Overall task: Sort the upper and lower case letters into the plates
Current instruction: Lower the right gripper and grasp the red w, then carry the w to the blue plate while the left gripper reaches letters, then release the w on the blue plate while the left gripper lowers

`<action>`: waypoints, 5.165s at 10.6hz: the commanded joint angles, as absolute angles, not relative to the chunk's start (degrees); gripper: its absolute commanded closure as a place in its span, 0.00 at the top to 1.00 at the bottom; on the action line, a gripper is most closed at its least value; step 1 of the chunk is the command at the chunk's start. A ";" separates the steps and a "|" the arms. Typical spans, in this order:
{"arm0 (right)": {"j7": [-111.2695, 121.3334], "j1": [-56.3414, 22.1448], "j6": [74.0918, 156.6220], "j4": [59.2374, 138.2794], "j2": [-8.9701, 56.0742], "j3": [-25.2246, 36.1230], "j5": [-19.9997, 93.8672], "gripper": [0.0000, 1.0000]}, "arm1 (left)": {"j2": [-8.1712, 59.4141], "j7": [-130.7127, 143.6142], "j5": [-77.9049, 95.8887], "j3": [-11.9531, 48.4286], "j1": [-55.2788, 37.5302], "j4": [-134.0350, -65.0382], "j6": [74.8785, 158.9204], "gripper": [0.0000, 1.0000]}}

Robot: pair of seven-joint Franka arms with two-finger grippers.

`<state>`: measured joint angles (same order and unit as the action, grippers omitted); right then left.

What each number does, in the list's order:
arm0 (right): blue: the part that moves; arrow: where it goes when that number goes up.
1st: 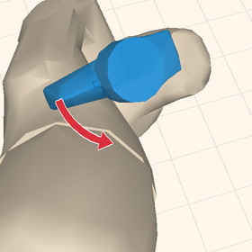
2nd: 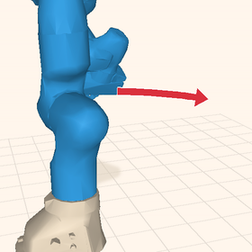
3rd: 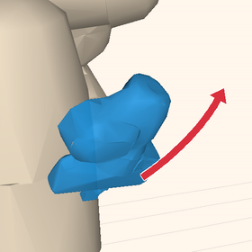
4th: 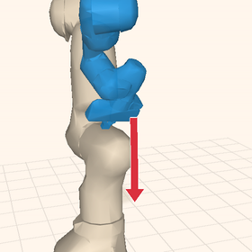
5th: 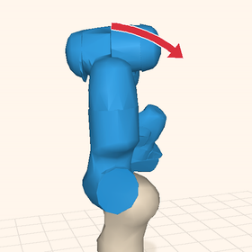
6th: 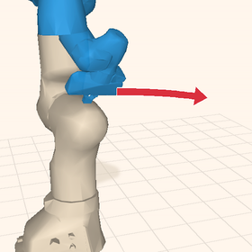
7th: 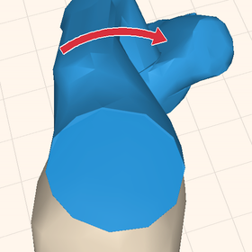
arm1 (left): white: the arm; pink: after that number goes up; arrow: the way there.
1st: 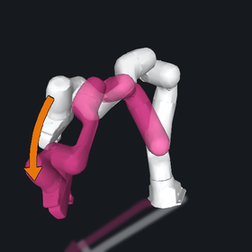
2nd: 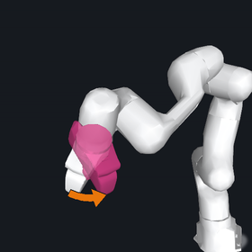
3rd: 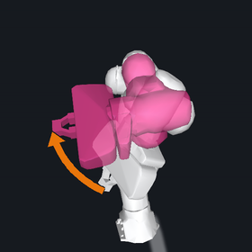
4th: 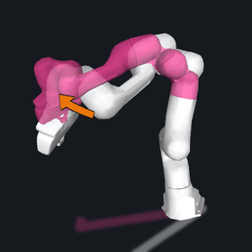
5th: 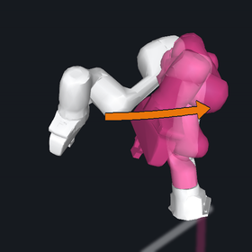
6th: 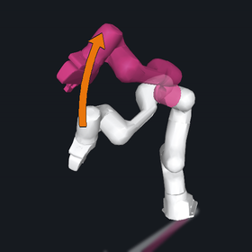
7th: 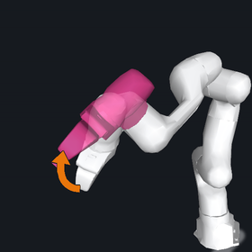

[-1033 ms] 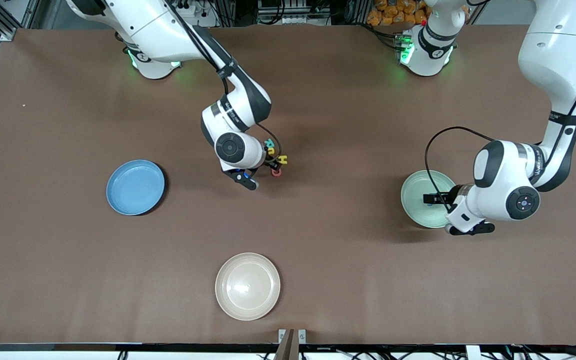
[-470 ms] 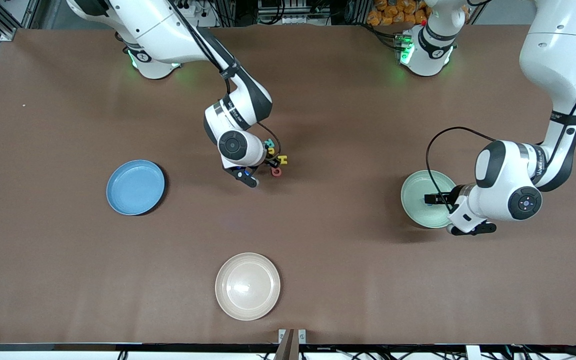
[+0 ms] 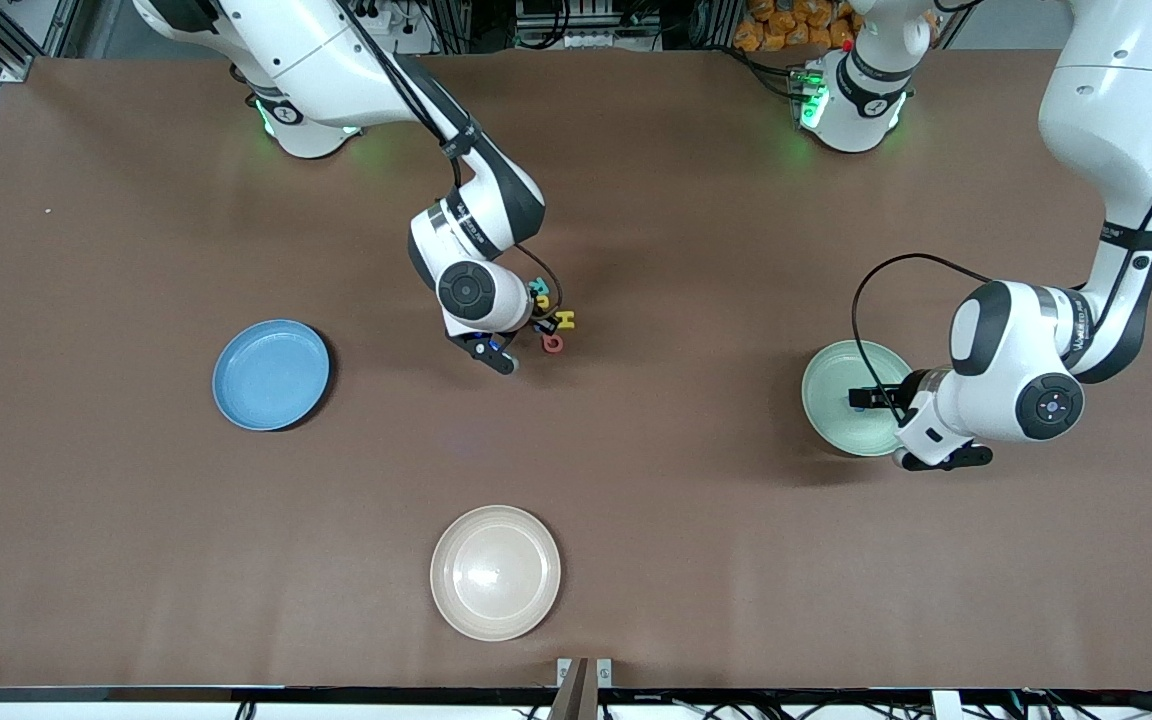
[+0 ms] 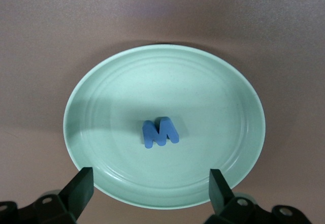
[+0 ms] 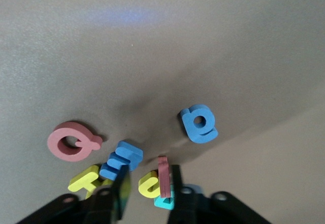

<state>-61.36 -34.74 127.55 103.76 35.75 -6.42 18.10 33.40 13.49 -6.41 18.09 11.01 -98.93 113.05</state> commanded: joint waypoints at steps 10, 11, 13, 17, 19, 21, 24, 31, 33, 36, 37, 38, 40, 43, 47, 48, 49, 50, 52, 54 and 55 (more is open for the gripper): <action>-55.05 -33.23 114.05 96.97 34.37 -5.10 12.33 0.00 | 31.82 14.68 -2.73 19.07 10.46 -94.93 107.41 1.00; -51.10 -33.05 110.51 95.55 34.02 -5.18 8.82 0.00 | 31.73 13.81 -3.25 18.99 10.81 -94.05 106.53 1.00; -44.34 -31.30 107.24 95.71 32.35 -5.10 3.98 0.00 | 31.82 12.67 -3.52 18.46 11.51 -93.25 106.26 1.00; -27.10 -25.50 104.16 95.98 30.50 -5.01 -1.57 0.00 | 31.56 17.64 -2.82 18.63 10.03 -91.67 106.17 1.00; -20.61 -21.82 101.35 96.15 28.49 -5.10 -4.03 0.00 | 30.42 25.35 -2.81 22.39 7.75 -90.97 106.00 1.00; -12.08 -16.55 101.08 96.59 27.69 -5.10 -4.04 0.00 | 30.41 36.07 -3.51 23.90 2.75 -89.48 106.00 1.00; -7.39 -6.19 99.93 97.29 28.74 -5.18 -3.96 0.00 | 31.55 46.45 -3.16 23.64 -6.47 -85.18 106.61 1.00; 0.78 5.54 101.87 97.47 33.31 -5.19 0.96 0.03 | 40.59 56.44 -7.79 22.85 -18.62 -81.56 118.80 1.00; 0.70 5.54 101.87 97.47 33.40 -5.19 1.05 0.33 | 44.28 55.98 -9.05 22.07 -24.14 -81.56 125.83 1.00; 0.62 5.71 101.87 97.47 33.66 -5.19 1.23 0.65 | 45.52 55.72 -9.05 18.99 -28.47 -81.56 126.74 1.00; 0.35 5.63 101.78 97.47 33.66 -5.27 1.23 0.65 | 46.40 55.98 -9.49 18.90 -29.43 -81.56 126.74 1.00; -0.17 5.28 101.60 97.38 33.58 -5.36 1.32 0.65 | 46.84 56.68 -9.41 18.81 -30.84 -81.56 126.74 1.00; -0.18 5.10 101.08 97.38 33.57 -5.36 5.52 0.65 | 47.37 59.06 -9.14 16.18 -33.91 -79.82 126.74 1.00; -2.54 4.48 101.16 97.47 33.49 -5.54 6.41 0.65 | 51.23 60.81 -9.23 12.41 -39.53 -77.44 127.09 1.00; -7.46 2.03 101.16 97.47 33.40 -5.62 8.96 0.65 | 54.05 57.68 -9.32 11.08 -40.87 -74.90 127.88 1.00; -8.51 1.33 101.16 97.47 33.40 -5.54 9.49 0.65 | 54.14 56.44 -9.23 10.90 -40.87 -74.45 127.88 1.00; -9.22 0.97 101.16 97.47 33.31 -5.54 10.28 0.66 | 54.31 56.77 -8.97 10.90 -40.87 -74.27 127.97 1.00; -10.53 0.79 101.16 97.47 33.22 -5.54 10.28 0.67 | 54.75 57.13 -8.88 10.99 -41.04 -74.18 128.14 1.00; -13.08 -0.70 101.25 97.47 33.22 -5.54 10.98 0.68 | 54.76 57.04 -8.53 11.16 -42.10 -74.27 128.14 1.00; -15.72 -2.10 101.51 97.47 33.13 -5.54 12.39 0.71 | 55.02 56.95 -6.51 11.08 -42.01 -74.27 128.14 1.00; -16.52 -2.63 101.60 97.47 33.13 -5.54 12.48 0.71 | 55.28 56.87 -6.33 10.99 -41.92 -74.27 128.14 1.00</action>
<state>-14.45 -1.86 101.62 97.32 33.69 -5.57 11.28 53.97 57.28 -7.53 11.46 -41.71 -75.90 128.05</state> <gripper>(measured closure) 0.286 0.000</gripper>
